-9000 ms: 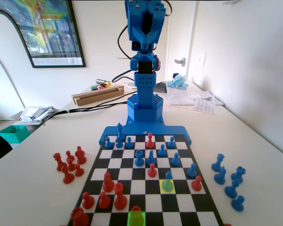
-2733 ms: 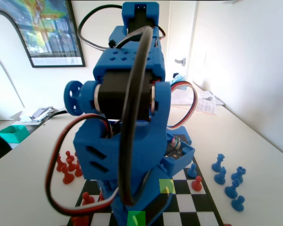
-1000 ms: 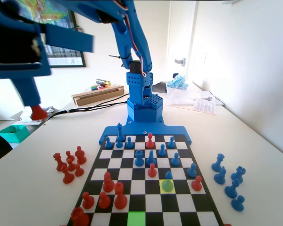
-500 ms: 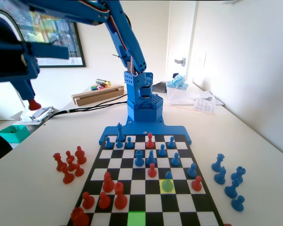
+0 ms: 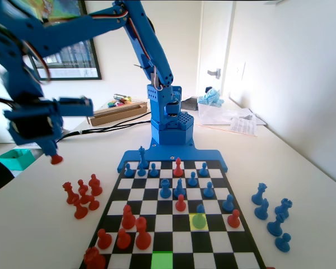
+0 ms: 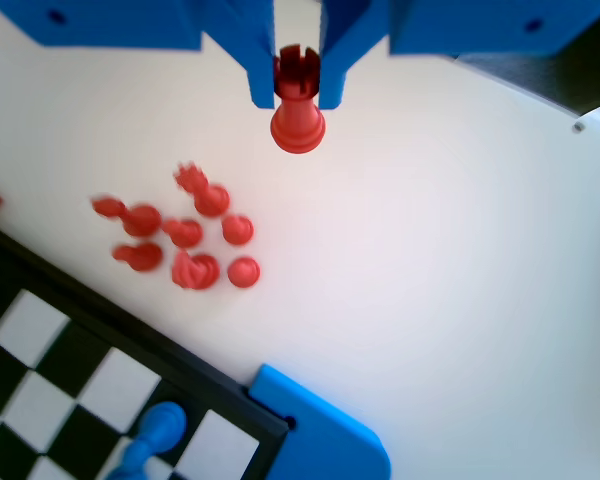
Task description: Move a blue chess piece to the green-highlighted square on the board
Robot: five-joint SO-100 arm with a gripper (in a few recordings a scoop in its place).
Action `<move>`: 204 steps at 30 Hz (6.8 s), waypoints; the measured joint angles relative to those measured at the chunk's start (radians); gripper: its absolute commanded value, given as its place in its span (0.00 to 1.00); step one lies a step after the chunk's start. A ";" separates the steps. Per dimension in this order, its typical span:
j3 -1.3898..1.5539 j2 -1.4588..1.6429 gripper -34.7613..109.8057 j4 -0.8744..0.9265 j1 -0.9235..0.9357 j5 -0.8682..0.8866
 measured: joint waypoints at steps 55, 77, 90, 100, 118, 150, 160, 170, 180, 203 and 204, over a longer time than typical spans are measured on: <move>0.037 0.264 0.32 0.284 -0.276 0.097; 0.153 0.453 0.33 0.163 -0.988 0.641; 0.144 0.259 0.35 0.110 -1.092 0.689; 0.052 0.152 0.35 0.057 -1.074 0.660; 0.043 0.058 0.35 -0.014 -1.043 0.632; 0.100 -0.063 0.33 -0.091 -1.075 0.621; 0.100 -0.063 0.26 -0.091 -1.077 0.621; 0.083 -0.063 0.25 -0.091 -1.068 0.621; -0.031 -0.063 0.25 -0.025 -0.986 0.621; -0.284 -0.175 0.25 -0.011 -0.876 0.614; -0.287 -0.181 0.25 -0.012 -0.876 0.614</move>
